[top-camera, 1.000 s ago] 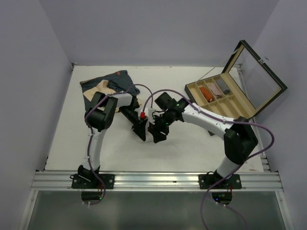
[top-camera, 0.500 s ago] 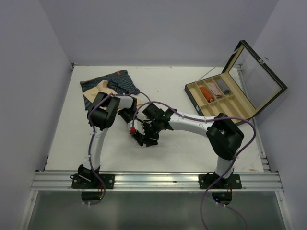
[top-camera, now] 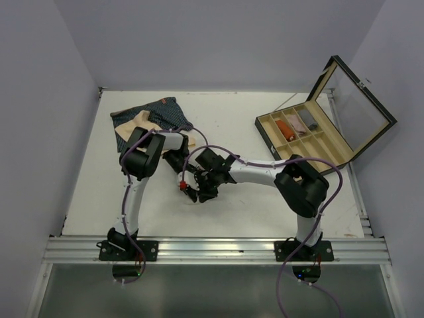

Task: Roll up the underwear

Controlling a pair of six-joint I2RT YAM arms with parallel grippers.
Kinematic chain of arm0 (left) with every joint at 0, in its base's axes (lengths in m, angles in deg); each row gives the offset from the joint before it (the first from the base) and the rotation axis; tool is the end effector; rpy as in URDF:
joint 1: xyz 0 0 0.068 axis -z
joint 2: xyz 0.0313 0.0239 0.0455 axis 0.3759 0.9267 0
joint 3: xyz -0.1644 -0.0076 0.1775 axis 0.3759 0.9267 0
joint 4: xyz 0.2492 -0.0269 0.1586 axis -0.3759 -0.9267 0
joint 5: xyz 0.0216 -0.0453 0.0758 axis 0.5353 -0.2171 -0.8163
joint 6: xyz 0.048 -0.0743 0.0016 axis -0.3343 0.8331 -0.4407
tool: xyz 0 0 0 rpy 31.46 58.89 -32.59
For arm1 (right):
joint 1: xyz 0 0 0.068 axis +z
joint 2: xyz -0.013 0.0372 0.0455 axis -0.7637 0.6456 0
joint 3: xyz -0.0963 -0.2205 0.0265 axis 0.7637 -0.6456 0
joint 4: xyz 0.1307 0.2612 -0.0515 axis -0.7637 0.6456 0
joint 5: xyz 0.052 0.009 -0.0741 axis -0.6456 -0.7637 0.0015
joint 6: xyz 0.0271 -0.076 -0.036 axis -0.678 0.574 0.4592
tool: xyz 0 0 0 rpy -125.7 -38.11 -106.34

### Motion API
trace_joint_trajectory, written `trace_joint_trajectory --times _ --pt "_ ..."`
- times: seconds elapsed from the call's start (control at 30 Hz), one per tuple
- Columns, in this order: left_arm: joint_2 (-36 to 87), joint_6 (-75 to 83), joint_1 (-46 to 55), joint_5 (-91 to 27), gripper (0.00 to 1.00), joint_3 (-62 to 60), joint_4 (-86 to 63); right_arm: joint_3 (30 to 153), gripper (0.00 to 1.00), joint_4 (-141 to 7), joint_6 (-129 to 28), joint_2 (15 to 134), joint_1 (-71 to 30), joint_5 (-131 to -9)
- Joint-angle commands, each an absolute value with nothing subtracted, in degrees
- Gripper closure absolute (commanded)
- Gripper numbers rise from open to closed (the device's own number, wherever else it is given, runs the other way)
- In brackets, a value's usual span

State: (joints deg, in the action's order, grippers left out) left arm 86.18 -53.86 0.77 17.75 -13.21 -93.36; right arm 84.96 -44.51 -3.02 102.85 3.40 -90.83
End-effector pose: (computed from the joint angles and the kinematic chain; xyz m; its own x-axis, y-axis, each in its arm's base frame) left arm 0.2813 -0.1910 0.0032 -0.7002 0.7138 -0.0162 0.2955 0.2691 -0.9166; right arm 0.2192 0.3549 0.0680 0.1395 -0.7768 -0.6141 -0.9800 -0.1972 0.0268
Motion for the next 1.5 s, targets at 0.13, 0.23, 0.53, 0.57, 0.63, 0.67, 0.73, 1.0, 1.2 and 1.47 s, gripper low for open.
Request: trace_joint_trajectory --times 0.13,0.23,0.53,0.57,0.63,0.67,0.73,1.0,1.2,1.47 --pt "73.9 -54.5 -3.5 7.3 0.59 -10.8 -76.9 81.4 1.00 -44.1 -1.5 103.9 3.1 -94.7" --pt "66.9 -53.2 -9.9 10.9 0.54 -12.3 -76.3 82.4 1.00 -42.5 -2.2 105.2 0.9 -98.2" --pt "28.6 -50.5 -25.6 7.7 0.43 0.2 -56.5 96.5 1.00 -27.9 -4.8 119.6 -8.7 -119.4" --pt "26.0 -52.1 -24.4 6.2 0.42 2.3 -56.5 98.2 1.00 -26.0 -4.4 121.3 -9.4 -120.8" --pt "19.6 -59.0 -21.9 1.4 0.41 8.9 -57.4 103.2 1.00 -19.5 -2.8 124.7 -10.1 -124.3" --pt "17.5 -60.4 -17.6 -0.5 0.41 11.4 -57.1 104.5 1.00 -18.0 -2.2 127.8 -10.8 -125.6" --pt "11.7 -63.6 -13.1 -4.1 0.39 19.5 -55.6 107.7 1.00 -13.8 -1.2 130.4 -11.6 -129.2" --pt "5.7 -60.0 11.7 -17.9 0.34 39.4 -33.7 110.7 1.00 -8.4 2.1 136.2 -13.0 -130.5" --pt "14.7 -60.1 19.6 -23.2 0.32 42.8 -20.9 110.5 1.00 -10.1 0.0 136.2 -13.1 -129.7" --pt "26.4 -62.6 22.1 -25.7 0.40 42.1 -14.9 109.8 1.00 -10.6 -0.5 136.1 -13.1 -129.2"
